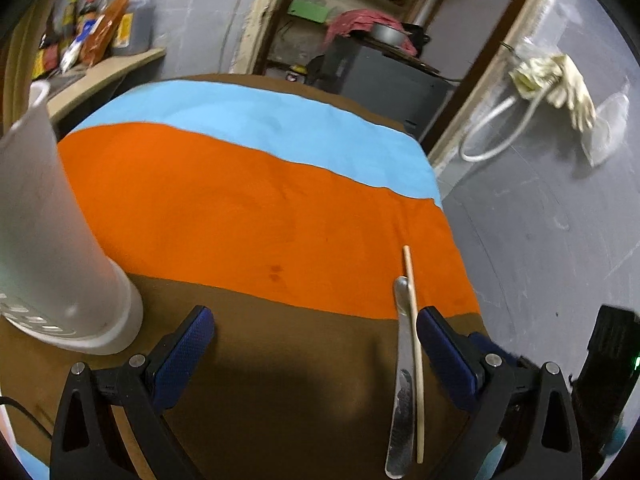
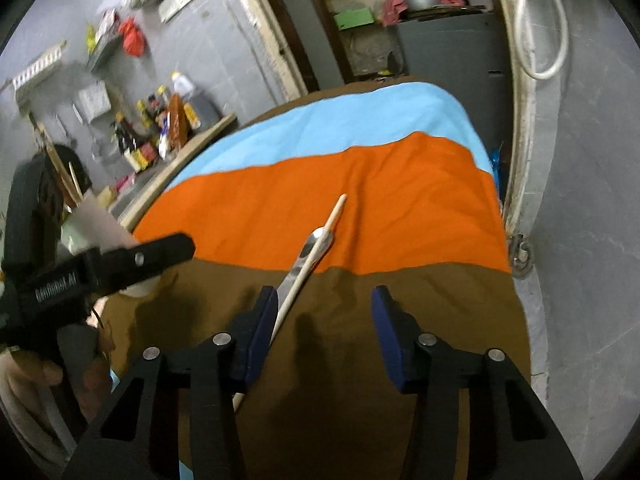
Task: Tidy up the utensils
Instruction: 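Close the left tool on the steel spoon while the right tool grasps the chopstick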
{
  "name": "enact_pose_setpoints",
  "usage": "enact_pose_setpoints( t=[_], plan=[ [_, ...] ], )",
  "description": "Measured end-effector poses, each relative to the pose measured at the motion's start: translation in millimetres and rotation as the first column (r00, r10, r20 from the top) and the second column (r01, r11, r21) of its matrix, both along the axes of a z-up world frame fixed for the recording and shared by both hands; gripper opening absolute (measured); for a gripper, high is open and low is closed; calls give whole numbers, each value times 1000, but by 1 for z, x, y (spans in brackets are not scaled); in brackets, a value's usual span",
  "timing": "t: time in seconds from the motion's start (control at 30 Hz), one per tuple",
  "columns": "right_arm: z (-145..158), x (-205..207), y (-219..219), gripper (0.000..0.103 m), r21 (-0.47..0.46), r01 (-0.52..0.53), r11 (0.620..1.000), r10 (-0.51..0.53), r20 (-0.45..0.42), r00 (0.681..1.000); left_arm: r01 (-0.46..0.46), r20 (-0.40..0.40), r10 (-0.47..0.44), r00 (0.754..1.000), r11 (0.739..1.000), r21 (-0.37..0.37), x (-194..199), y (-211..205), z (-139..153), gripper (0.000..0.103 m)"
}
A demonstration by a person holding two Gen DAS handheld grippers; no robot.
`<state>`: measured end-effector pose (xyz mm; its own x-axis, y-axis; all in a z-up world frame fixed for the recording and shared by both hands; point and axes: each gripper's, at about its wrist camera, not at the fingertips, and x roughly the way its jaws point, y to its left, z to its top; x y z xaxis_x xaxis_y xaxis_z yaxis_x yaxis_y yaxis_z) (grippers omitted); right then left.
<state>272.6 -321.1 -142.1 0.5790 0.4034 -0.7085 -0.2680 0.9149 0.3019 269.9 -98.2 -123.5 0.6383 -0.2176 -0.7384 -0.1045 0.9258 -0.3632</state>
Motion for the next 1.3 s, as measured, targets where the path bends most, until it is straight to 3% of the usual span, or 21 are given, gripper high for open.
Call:
enact_pose_setpoints(
  t=[0.3,0.53,0.7,0.77,0.93,1.23,1.3],
  plan=[
    [-5,2,32,43,-163,-37,986,33,-25,999,-30,-10,30,1000,1000,-8,4,7,-3,101],
    [7,-6,40,42,-322,-26,946,21,-19,1000,21,-10,-21,1000,1000,-11,6,0,-6,101],
    [12,-15,41,37,-368,-58,928,45,-44,998,97,-9,-98,995,994,-41,8,-7,-6,88],
    [14,-19,41,36,-382,-74,921,57,-57,997,126,-15,-127,992,990,-56,9,-11,-8,77],
    [17,-30,34,30,-426,-97,899,72,-76,995,184,-36,-187,982,980,-75,11,-19,-11,60],
    [17,-34,9,28,-308,-24,951,-11,-111,994,331,-80,-339,937,938,-100,18,-40,-20,38],
    [17,-34,6,24,-293,-23,956,-10,-111,994,353,-93,-363,927,930,-105,22,-42,-22,33]
  ],
)
